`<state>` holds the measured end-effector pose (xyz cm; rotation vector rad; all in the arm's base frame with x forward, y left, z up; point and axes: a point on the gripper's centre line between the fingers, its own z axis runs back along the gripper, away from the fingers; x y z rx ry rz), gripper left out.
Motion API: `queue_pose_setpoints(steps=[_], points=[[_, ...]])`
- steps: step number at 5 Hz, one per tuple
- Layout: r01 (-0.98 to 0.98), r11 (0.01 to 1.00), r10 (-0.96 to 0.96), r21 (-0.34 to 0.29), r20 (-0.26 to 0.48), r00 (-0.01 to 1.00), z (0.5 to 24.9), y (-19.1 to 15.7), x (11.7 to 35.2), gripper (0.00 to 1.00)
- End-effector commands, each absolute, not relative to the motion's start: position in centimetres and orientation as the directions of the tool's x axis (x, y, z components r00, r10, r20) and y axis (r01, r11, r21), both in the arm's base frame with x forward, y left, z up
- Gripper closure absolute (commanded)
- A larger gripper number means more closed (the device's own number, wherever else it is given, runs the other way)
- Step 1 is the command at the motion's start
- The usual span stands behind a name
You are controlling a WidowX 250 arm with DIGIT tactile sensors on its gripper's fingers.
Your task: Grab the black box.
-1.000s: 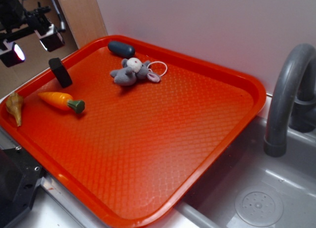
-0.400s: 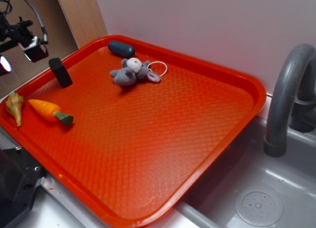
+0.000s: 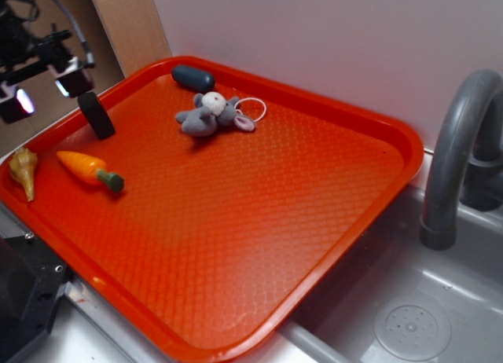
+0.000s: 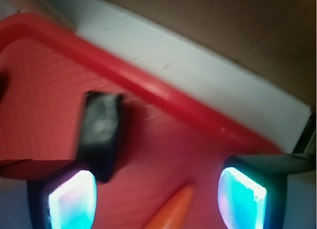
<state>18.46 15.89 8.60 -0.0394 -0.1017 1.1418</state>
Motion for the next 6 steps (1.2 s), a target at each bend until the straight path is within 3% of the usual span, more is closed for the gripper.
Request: queue_pose_setpoints(steps=[1,2,3,4,5,6], points=[[-0.910,0.404,0.910,-0.094,0.144,0.389,11.4,15.3,20.9,0.00],[-0.915,0.398,0.912,-0.061,0.131,0.388,9.8,16.5,21.4,0.00],[-0.901,0.435,0.893,0.010,0.129,0.432,7.9,16.7,21.6,0.00],[-0.892,0.443,0.893,0.085,0.043,0.448,5.0,17.0,20.3,0.00],[-0.876,0.467,0.882,0.117,0.013,0.472,3.1,16.9,20.2,0.00],[-0.874,0.474,0.877,0.104,0.024,0.479,2.0,17.5,20.4,1.00]])
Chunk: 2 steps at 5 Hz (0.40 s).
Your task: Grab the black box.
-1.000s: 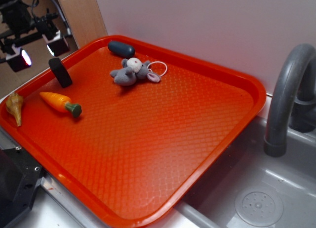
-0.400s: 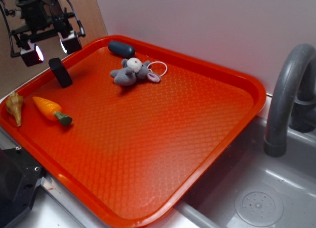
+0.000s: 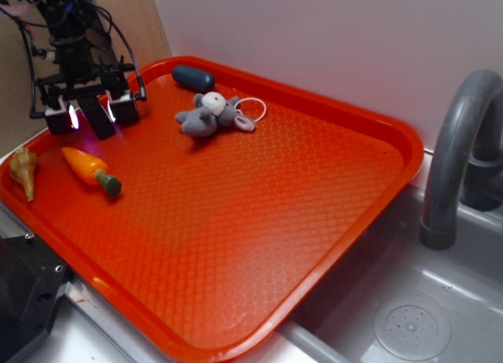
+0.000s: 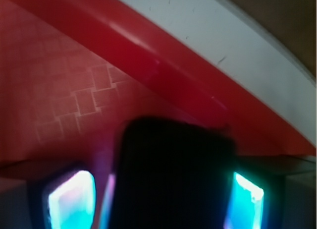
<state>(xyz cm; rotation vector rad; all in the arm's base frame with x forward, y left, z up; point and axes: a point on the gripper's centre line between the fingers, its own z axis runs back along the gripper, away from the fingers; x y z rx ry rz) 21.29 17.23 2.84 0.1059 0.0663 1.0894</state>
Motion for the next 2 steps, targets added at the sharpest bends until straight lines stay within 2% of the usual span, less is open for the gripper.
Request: queue_pose_setpoints(steps=[1,2], points=[[-0.843,0.536,0.843,0.039,0.016,0.537,3.8,17.3,21.2,1.00],[-0.683,0.729,0.685,-0.056,0.053,0.727,8.7,14.4,22.6,1.00]])
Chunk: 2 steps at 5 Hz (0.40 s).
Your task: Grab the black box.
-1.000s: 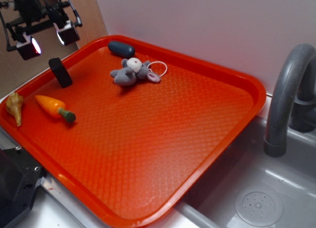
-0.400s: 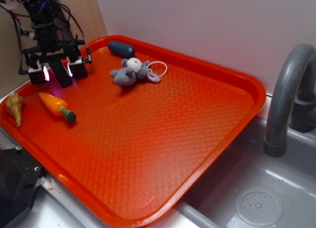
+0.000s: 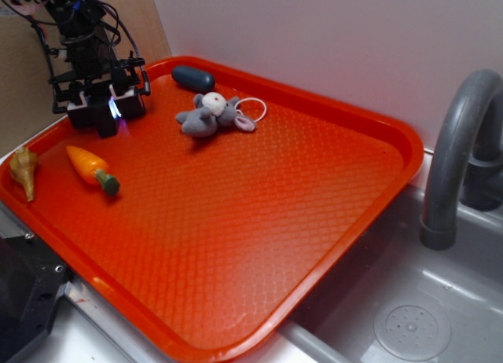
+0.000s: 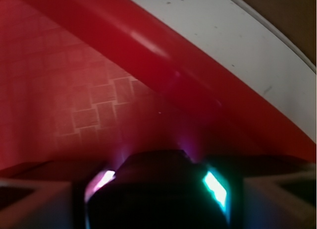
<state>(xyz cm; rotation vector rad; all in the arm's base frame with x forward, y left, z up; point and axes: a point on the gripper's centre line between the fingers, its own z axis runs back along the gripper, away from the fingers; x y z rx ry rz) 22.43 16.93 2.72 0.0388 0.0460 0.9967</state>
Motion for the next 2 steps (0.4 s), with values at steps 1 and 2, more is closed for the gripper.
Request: queue_pose_setpoints(steps=[1,2], points=[[-0.481,0.877,0.476,0.000,0.152,0.866,13.4,10.1,23.3,1.00],[-0.248,0.968,0.250,-0.034,0.192,0.949,18.4,5.3,22.0,1.00]])
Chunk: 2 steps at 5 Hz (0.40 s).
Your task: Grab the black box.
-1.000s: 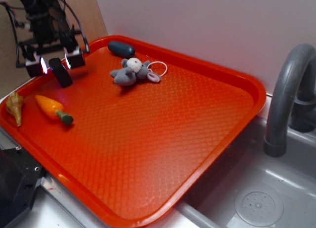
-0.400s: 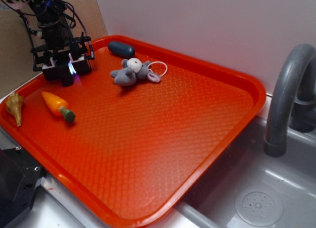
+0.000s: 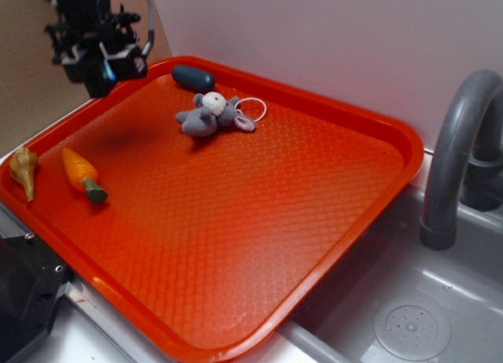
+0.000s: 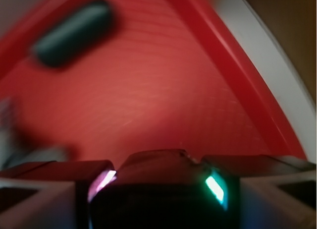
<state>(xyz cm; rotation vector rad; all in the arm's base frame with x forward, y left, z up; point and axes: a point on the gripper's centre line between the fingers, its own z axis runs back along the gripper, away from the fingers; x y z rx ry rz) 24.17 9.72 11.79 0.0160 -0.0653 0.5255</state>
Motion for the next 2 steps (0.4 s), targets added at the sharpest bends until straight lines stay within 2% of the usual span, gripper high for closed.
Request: queue_pose_setpoints(steps=[1,2], points=[[0.000,0.999,0.009,-0.042,0.225,0.974,23.4,1.9,20.8,1.00],[0.129,0.988,-0.109,-0.082,0.208,0.972,28.0,0.6,20.4,1.00]])
